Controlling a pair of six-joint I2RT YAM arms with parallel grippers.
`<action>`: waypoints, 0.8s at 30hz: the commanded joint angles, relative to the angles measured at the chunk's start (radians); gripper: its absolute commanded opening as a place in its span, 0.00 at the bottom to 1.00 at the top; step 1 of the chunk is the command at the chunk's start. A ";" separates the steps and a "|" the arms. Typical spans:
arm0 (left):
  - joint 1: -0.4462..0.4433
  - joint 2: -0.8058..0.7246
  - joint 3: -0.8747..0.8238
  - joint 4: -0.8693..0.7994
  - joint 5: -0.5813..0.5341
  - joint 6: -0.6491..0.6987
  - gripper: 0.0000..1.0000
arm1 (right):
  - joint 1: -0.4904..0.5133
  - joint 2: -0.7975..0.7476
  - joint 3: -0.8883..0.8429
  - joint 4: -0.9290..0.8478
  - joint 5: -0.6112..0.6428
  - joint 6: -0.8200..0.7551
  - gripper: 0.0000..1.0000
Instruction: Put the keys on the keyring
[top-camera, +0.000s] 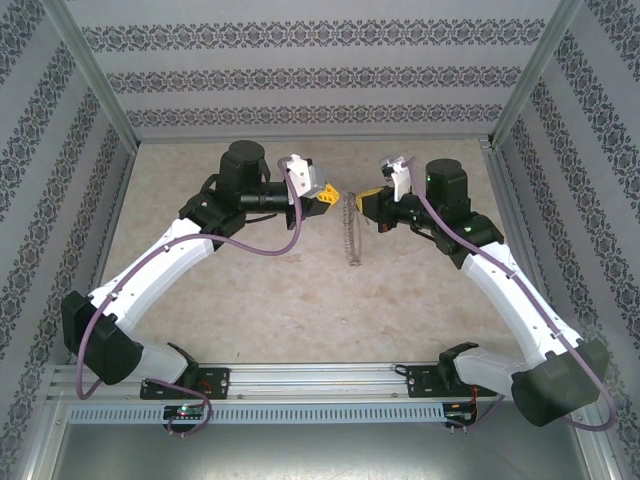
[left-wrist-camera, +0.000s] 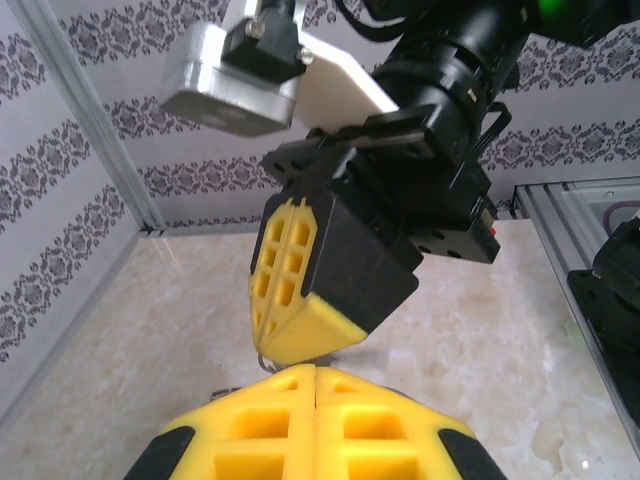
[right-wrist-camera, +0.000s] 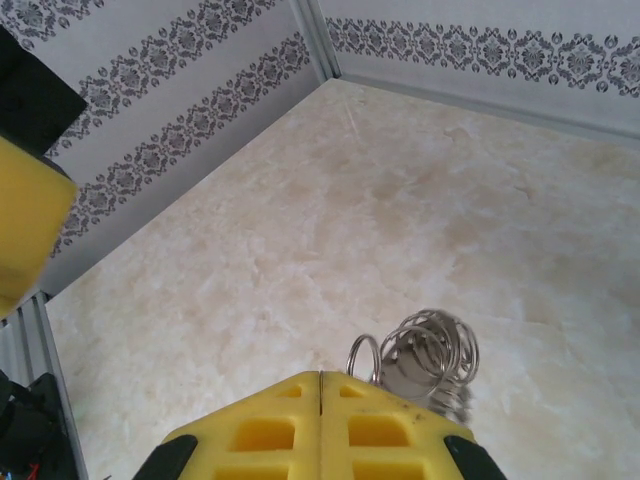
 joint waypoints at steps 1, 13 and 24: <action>-0.010 -0.019 -0.002 0.042 0.030 -0.004 0.00 | -0.001 -0.008 0.001 0.044 -0.021 0.020 0.00; -0.010 -0.011 -0.018 0.041 -0.036 -0.048 0.02 | -0.019 -0.004 -0.020 0.055 -0.027 0.030 0.00; -0.011 0.034 -0.051 0.061 0.008 -0.187 0.29 | -0.018 0.009 -0.021 0.062 -0.030 0.036 0.00</action>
